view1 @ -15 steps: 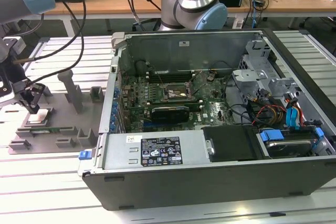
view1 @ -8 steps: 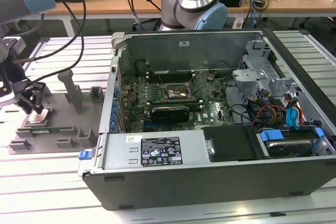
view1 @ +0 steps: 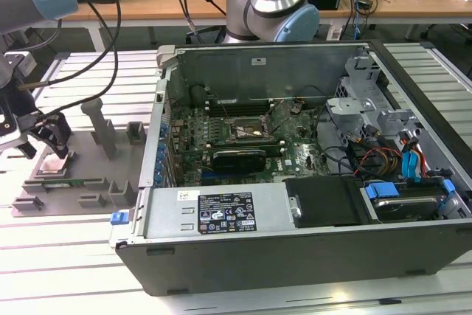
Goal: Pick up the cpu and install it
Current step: 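Pick up the cpu and move it towards the insertion slot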
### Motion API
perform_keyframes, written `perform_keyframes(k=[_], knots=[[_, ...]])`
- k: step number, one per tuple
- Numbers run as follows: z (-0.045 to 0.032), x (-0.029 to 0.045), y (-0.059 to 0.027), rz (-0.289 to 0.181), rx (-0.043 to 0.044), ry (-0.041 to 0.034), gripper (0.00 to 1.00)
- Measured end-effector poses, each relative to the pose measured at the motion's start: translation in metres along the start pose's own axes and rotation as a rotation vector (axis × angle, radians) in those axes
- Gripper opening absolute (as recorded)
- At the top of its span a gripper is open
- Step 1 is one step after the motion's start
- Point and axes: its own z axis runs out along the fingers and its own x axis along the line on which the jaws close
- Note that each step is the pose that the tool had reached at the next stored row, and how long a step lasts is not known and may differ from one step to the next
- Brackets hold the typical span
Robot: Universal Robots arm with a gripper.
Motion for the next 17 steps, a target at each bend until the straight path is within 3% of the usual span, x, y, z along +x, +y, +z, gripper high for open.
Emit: perform_keyframes(k=[3,5,8,17], knots=[[0.0039,0.0002,-0.0001,0.000,0.0067,-0.0003,0.66],[0.0064,0.0000,-0.0001,-0.001,0.0227,-0.0004,0.66],[0.0099,-0.0005,0.0006,-0.001,0.0357,0.0004,0.66],[0.0203,-0.0011,0.0013,-0.006,0.0363,0.0007,0.66]])
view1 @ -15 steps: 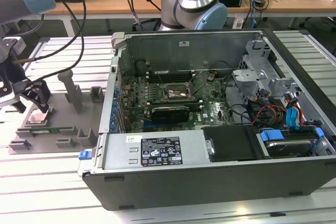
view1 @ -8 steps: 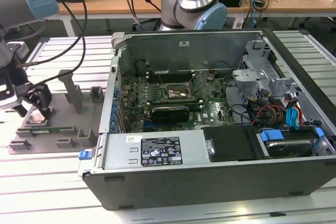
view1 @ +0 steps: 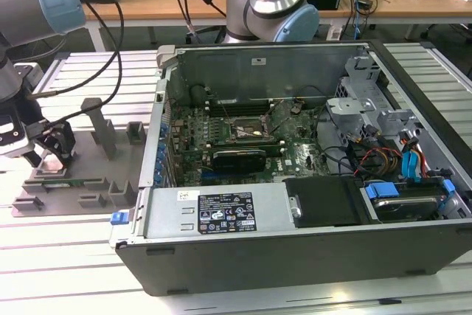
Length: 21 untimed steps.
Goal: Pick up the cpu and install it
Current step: 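Pick up the cpu and move it towards the insertion slot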
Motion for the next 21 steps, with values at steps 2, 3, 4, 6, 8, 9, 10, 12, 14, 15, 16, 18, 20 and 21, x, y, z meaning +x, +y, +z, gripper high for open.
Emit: perform_keyframes(k=[2,3,4,6,8,9,10,12,14,15,16,18,20,21], knots=[[0.0011,0.0001,0.0000,-0.009,-0.0002,0.0001,0.66],[0.0018,0.0002,0.0001,-0.018,-0.0026,0.0002,0.66],[0.0020,0.0001,0.0001,-0.019,-0.0033,0.0002,0.66],[0.0034,0.0001,0.0000,-0.019,-0.0034,0.0002,0.66],[0.0048,0.0002,0.0000,-0.019,-0.0035,0.0003,0.66],[0.0049,0.0002,0.0000,-0.019,-0.0035,0.0004,0.66],[0.0050,0.0002,0.0000,-0.019,-0.0036,0.0004,0.66],[0.0051,0.0002,0.0000,-0.019,-0.0036,0.0003,0.66],[0.0052,0.0002,0.0000,-0.019,-0.0036,0.0003,0.66],[0.0052,0.0002,0.0000,-0.019,-0.0036,0.0003,0.66],[0.0052,0.0002,0.0000,-0.019,-0.0036,0.0003,0.66],[0.0053,0.0002,0.0000,-0.019,-0.0036,0.0003,0.66],[0.0053,0.0002,0.0000,-0.019,-0.0036,0.0003,0.66],[0.0053,0.0002,0.0000,-0.019,-0.0036,0.0003,0.66]])
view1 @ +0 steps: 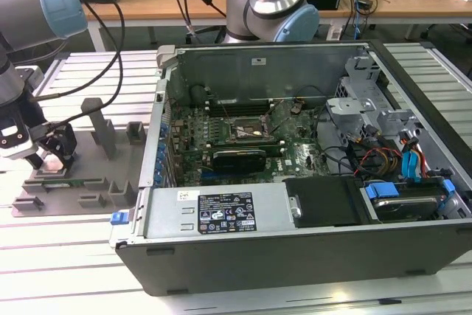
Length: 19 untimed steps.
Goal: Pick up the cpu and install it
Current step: 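Pick up the cpu and move it towards the insertion slot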
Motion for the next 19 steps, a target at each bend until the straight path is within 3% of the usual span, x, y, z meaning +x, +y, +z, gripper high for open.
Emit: perform_keyframes(k=[1,2,5,6,8,19], knots=[[0.0001,-0.0001,0.0000,0.000,0.0000,0.0007,0.66],[0.0002,-0.0002,0.0000,0.000,-0.0004,0.0065,0.66],[0.0001,-0.0001,0.0000,0.000,-0.0003,0.0067,0.66],[0.0000,0.0000,0.0000,0.000,-0.0056,0.0072,0.66],[0.0001,-0.0001,0.0001,0.001,-0.0258,0.0078,0.66],[0.0004,0.0004,0.0000,0.003,-0.0265,0.0078,0.66]])
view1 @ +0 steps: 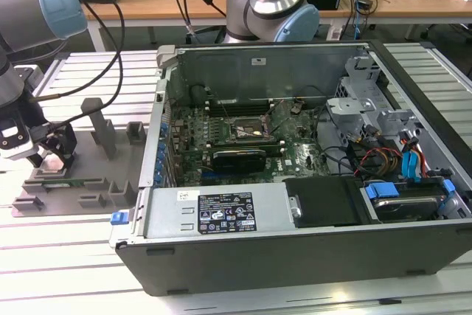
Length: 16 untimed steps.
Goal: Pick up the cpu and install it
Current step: 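Pick up the cpu and move it towards the insertion slot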
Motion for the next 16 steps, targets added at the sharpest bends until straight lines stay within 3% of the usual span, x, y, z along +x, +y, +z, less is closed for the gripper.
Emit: perform_keyframes(k=[2,4,11,13,16], knots=[[0.0000,0.0000,0.0000,0.000,0.0000,0.0000,0.66],[0.0000,0.0000,0.0000,0.000,0.0000,0.0000,0.55],[0.0001,0.0000,0.0000,0.001,0.0000,0.0000,0.55],[0.0001,0.0000,0.0000,0.001,0.0000,0.0000,0.62],[-0.0005,-0.0001,0.0001,0.001,-0.0001,-0.0003,0.62]])
